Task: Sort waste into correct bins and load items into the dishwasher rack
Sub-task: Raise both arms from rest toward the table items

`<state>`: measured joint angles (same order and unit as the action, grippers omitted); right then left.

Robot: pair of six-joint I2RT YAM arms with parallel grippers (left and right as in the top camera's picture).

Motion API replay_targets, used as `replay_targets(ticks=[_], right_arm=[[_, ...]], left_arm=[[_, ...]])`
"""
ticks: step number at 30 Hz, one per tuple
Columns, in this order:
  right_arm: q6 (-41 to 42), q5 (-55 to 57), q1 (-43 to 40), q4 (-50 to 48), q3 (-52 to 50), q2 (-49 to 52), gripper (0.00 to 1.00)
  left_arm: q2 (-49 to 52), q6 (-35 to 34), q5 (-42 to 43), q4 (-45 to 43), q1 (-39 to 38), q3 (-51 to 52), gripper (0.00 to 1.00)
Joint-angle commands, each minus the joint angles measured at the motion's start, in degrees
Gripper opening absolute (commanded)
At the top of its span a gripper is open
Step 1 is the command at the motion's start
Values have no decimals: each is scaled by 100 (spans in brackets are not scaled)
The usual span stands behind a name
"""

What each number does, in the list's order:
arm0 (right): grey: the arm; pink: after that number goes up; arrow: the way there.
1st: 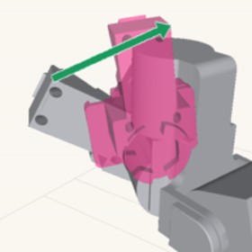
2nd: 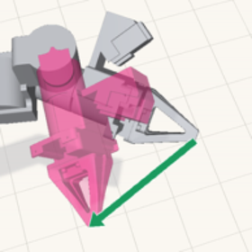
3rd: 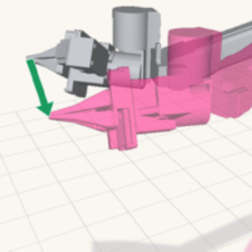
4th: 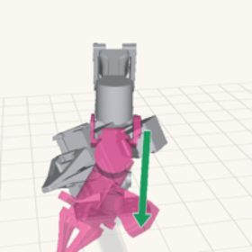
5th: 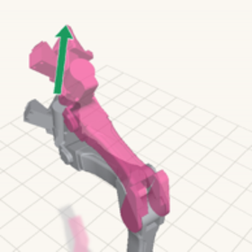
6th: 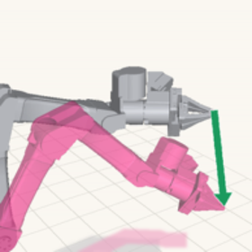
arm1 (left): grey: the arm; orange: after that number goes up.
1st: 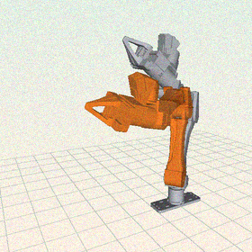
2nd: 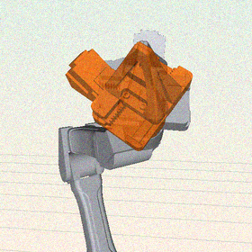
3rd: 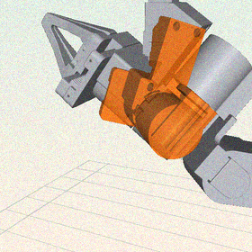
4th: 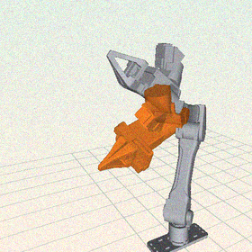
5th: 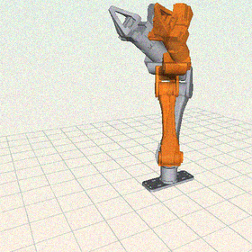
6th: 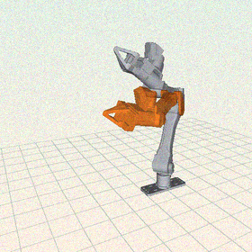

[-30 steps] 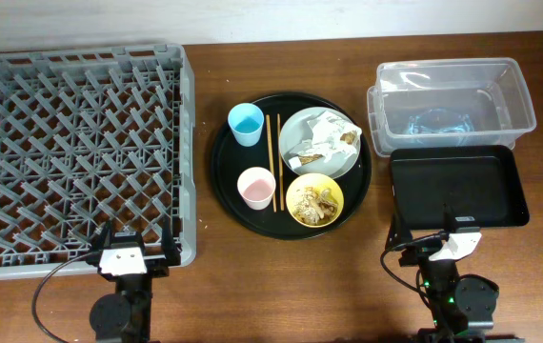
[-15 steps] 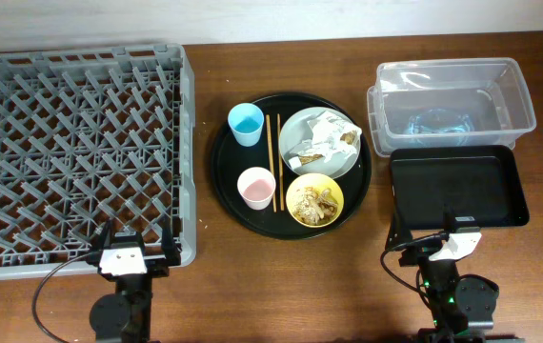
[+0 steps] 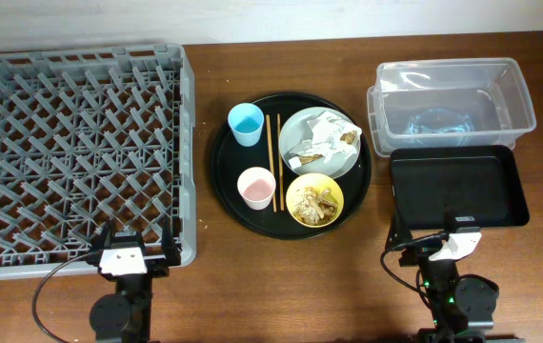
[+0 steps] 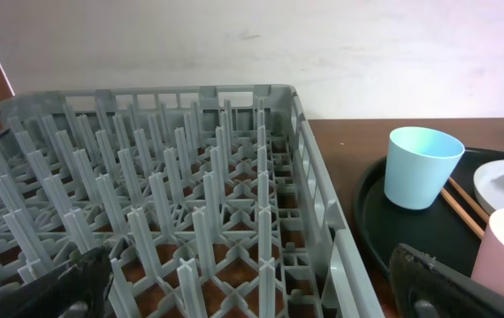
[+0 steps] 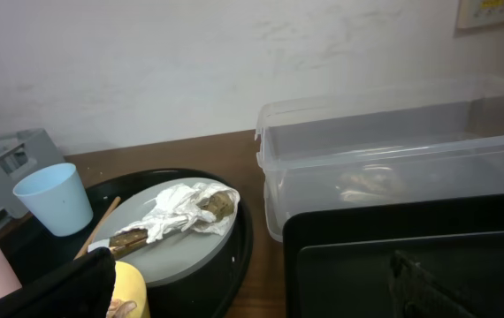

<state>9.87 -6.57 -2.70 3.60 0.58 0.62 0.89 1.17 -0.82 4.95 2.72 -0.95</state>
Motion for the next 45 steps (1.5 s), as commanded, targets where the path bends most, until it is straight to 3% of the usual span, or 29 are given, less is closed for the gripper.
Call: replay_targets(ticks=[1, 7, 13, 18, 22, 29, 34, 45], right_arm=[[-42, -35, -33, 24, -26, -26, 98], [-39, -203, -33, -52, -26, -26, 98], [-42, -660, -33, -564, 2, -26, 98], [-46, -678, -33, -557, 413, -26, 99], [-68, -678, -33, -535, 874, 33, 98], [-66, -1084, -33, -28, 2050, 826, 98], [-328, -1082, -33, 949, 3289, 1832, 98], [-387, -1134, -33, 3985, 6638, 4809, 98]], left_arm=[[-28, 107, 50, -31, 33, 37, 99], [-28, 105, -15, -363, 33, 37, 99], [-26, 109, 756, -527, 33, 37, 99], [-22, 109, 1202, -1200, 33, -83, 99], [70, 114, 1204, -1180, 33, -393, 99], [1290, 796, 1672, -1029, 33, -1547, 99], [2675, 1062, 1650, 39, 35, -3143, 99], [6354, 1075, 1655, 3768, 33, -7941, 99]])
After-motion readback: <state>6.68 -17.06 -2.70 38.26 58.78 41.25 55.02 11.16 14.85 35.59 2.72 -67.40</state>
